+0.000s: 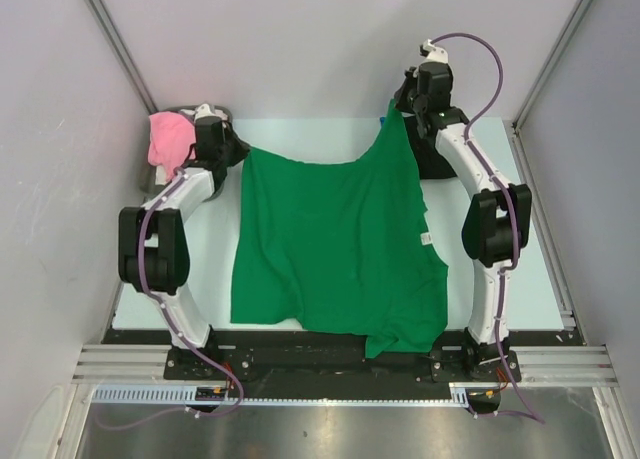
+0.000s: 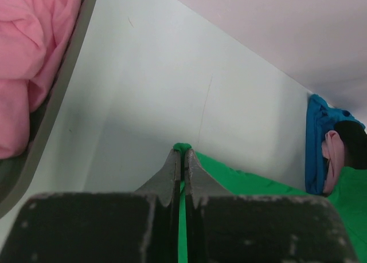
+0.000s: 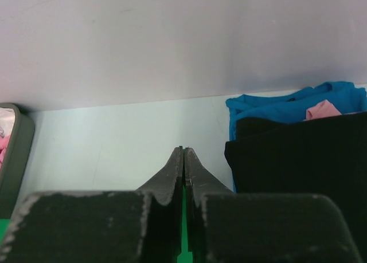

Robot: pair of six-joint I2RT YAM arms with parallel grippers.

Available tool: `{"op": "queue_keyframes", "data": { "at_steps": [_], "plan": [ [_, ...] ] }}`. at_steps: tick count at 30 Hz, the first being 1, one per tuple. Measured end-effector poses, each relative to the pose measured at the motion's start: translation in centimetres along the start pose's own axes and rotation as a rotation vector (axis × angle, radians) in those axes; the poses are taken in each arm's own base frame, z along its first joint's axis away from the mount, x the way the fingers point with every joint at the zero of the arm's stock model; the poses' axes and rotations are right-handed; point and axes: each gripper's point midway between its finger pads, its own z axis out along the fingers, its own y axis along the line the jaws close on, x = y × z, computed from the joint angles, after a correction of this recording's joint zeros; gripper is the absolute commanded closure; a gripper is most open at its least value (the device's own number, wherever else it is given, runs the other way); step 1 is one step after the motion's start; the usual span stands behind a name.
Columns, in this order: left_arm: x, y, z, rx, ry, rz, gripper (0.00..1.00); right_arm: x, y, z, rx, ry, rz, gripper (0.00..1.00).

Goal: Fold and stack the t-shirts
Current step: Flatten the tshirt out

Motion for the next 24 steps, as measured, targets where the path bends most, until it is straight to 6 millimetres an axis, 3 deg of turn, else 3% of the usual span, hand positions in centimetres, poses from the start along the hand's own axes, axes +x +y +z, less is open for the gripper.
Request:
{"op": "queue_keyframes", "data": {
  "at_steps": [10, 20, 21, 22, 23, 24],
  "plan": [
    [-2.0, 1.0, 2.2, -0.019, -0.029, -0.017, 1.00, 0.0, 0.2, 2.4, -0.007, -0.009, -0.007, 1.00],
    [-4.6, 0.3, 3.5, -0.004, -0.069, -0.022, 1.00, -3.0, 0.9, 2.4, -0.017, -0.084, -0.020, 1.00],
    [-4.8, 0.2, 3.8, -0.002, -0.072, -0.022, 0.88, -3.0, 0.8, 2.5, -0.013, -0.084, -0.022, 0.86],
    [-4.9, 0.1, 4.1, 0.000, -0.074, -0.022, 0.74, -2.8, 0.7, 2.6, -0.008, -0.081, -0.022, 0.42],
    [-5.0, 0.0, 4.4, 0.001, -0.074, -0.023, 0.55, -2.8, 0.6, 2.9, -0.005, -0.082, -0.023, 0.18],
    [-5.0, 0.0, 4.6, 0.002, -0.072, -0.023, 0.31, -2.6, 0.5, 3.2, 0.002, -0.083, -0.022, 0.01]
  ]
}}
